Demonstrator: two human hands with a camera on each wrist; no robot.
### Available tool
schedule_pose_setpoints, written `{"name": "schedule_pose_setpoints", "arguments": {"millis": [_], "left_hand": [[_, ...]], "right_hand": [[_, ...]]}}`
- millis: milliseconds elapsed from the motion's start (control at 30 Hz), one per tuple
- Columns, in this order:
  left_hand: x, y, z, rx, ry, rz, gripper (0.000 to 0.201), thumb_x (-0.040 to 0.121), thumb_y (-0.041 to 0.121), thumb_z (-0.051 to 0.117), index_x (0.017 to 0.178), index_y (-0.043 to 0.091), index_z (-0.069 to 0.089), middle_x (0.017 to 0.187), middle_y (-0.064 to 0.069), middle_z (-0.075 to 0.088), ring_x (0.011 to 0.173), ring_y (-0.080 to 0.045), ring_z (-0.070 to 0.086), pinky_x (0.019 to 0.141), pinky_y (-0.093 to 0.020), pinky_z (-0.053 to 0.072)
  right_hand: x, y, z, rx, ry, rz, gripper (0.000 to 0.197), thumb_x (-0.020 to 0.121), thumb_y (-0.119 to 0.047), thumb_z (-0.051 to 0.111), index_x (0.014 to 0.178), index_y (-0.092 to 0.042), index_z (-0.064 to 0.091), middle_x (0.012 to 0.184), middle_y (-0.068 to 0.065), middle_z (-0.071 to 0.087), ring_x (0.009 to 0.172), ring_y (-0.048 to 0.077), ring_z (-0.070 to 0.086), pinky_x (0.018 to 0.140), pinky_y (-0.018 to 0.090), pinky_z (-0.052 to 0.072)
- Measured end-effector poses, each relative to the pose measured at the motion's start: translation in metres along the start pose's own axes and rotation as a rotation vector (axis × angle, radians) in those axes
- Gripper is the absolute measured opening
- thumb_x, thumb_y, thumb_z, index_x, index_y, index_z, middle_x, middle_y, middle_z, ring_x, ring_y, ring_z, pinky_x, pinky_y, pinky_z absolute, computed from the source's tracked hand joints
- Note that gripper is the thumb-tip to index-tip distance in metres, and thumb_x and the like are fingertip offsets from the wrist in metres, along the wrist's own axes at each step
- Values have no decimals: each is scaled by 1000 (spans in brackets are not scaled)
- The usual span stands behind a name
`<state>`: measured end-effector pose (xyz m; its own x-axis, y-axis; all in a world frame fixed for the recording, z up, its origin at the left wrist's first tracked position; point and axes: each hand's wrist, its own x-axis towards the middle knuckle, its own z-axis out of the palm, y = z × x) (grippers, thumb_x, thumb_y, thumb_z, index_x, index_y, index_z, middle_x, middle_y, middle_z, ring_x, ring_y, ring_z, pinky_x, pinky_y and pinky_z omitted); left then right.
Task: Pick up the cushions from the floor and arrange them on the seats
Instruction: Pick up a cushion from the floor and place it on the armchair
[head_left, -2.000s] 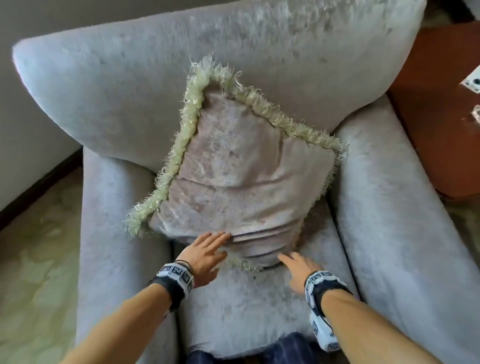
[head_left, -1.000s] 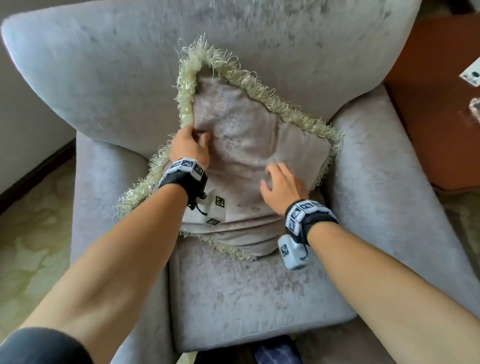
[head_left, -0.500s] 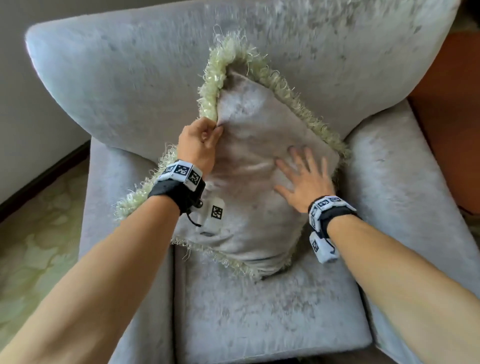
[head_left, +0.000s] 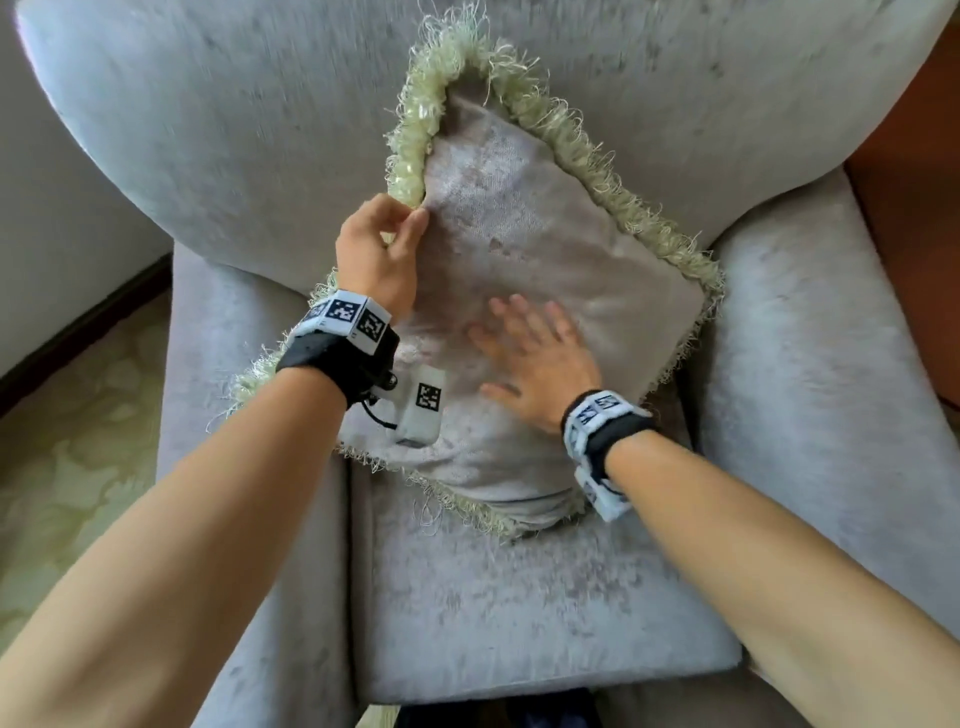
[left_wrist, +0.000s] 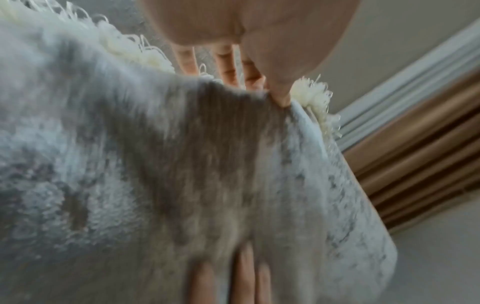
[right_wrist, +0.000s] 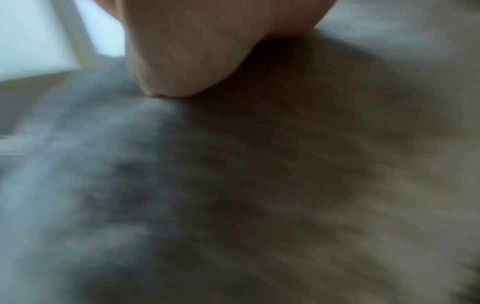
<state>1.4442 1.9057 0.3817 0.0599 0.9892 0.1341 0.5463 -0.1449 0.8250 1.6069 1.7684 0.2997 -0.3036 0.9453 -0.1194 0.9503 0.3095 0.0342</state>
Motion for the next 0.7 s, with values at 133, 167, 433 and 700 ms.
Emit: {"name": "schedule_pose_setpoints", "arguments": {"millis": [133, 167, 433, 700], "left_hand": [[0, 10, 1, -58, -4, -7, 23, 88, 29, 64, 81, 8, 67, 76, 2, 62, 73, -10, 55, 71, -22, 45], [-2, 11, 2, -78, 11, -32, 20, 88, 28, 64, 80, 10, 67, 75, 4, 61, 73, -9, 54, 71, -23, 46], [-29, 7, -8, 109, 184, 265, 39, 92, 28, 54, 126, 8, 55, 126, -6, 57, 123, -24, 50, 109, -37, 35], [-170, -89, 15, 917, -673, 474, 90, 78, 58, 60, 151, 43, 11, 161, -14, -7, 147, -36, -12, 112, -67, 0]], "right_hand": [[-54, 69, 29, 258, -10, 826, 78, 90, -74, 17, 155, -36, -4, 164, 11, -8, 151, 32, -7, 117, 61, -7], [-55, 70, 26, 375, 63, 1002, 81, 90, -71, 17, 157, -30, -1, 164, 17, -7, 151, 35, -5, 117, 64, 2], [55, 10, -72, 426, 734, 324, 76, 90, -46, 53, 148, -14, 17, 155, 27, 4, 147, 35, 0, 118, 58, 0], [-149, -23, 132, 710, -503, 1079, 78, 93, -68, 25, 156, -22, 20, 164, 12, 9, 149, 38, 10, 116, 57, 22]]}}
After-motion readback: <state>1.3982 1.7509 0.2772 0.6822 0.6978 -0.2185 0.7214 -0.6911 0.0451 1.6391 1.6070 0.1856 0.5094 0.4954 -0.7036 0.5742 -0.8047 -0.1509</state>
